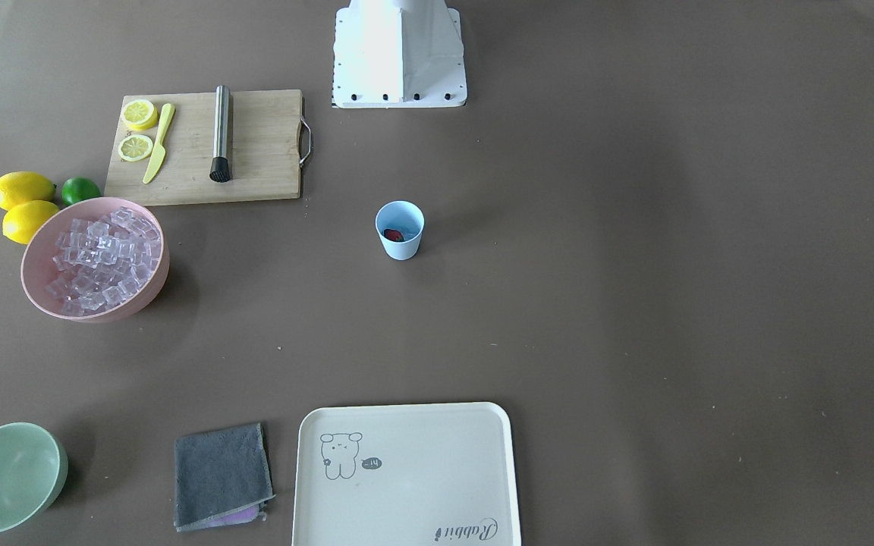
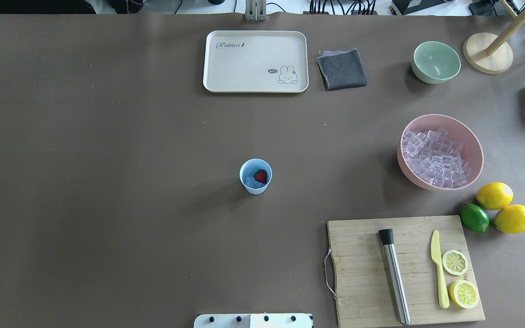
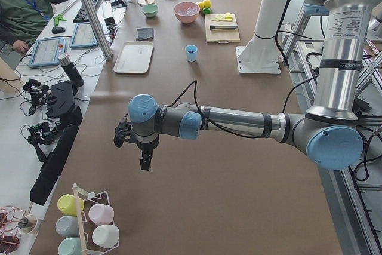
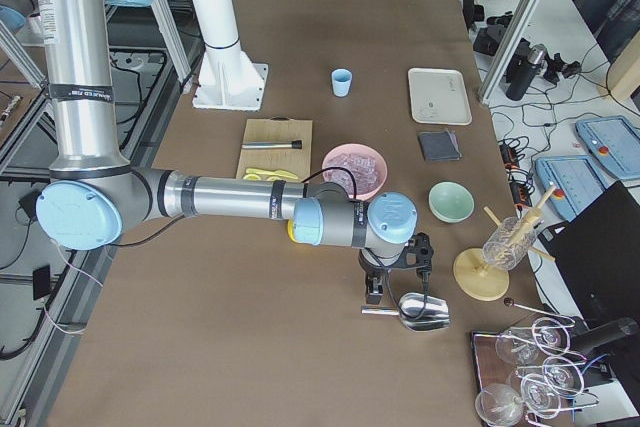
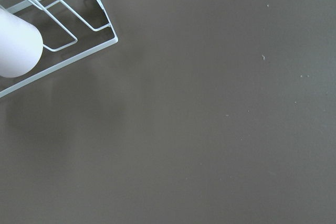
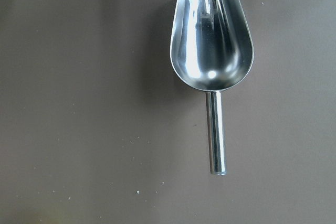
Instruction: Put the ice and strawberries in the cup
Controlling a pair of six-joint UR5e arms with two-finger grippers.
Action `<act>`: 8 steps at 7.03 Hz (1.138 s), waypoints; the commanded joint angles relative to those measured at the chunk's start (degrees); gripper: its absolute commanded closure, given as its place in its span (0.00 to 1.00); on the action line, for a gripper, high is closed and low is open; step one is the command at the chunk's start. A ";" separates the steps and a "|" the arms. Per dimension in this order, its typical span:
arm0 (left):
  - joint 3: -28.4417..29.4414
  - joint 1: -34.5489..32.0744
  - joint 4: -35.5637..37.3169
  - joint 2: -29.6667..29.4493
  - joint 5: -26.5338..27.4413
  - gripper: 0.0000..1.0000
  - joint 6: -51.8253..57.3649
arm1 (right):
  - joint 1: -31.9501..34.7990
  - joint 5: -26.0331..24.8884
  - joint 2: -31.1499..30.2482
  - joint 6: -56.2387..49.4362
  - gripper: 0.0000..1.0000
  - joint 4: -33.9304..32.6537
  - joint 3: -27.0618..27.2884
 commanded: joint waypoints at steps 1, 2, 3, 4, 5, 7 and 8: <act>-0.17 -1.51 0.61 0.23 -0.06 0.02 1.14 | 0.10 0.15 0.08 0.06 0.00 -0.18 -0.20; 0.00 -1.69 0.52 0.41 -0.06 0.02 1.23 | 0.10 0.15 0.17 0.15 0.00 -0.09 -0.20; 0.09 -1.69 0.52 0.58 -0.06 0.02 1.23 | 0.10 0.06 0.17 0.15 0.00 0.00 -0.03; 0.26 -1.69 0.52 0.58 -0.06 0.02 1.23 | 0.10 0.06 -0.18 0.15 0.00 0.08 0.32; 0.26 -1.69 0.43 0.58 -0.06 0.02 1.23 | 0.10 -0.03 -0.19 0.15 0.00 0.08 0.32; 0.09 -1.69 0.43 0.67 -0.06 0.02 1.14 | 0.10 -0.29 -0.27 0.15 0.00 0.08 0.32; 0.09 -1.69 0.43 0.67 -0.06 0.02 1.23 | 0.10 -0.47 -0.27 0.15 0.00 0.08 0.32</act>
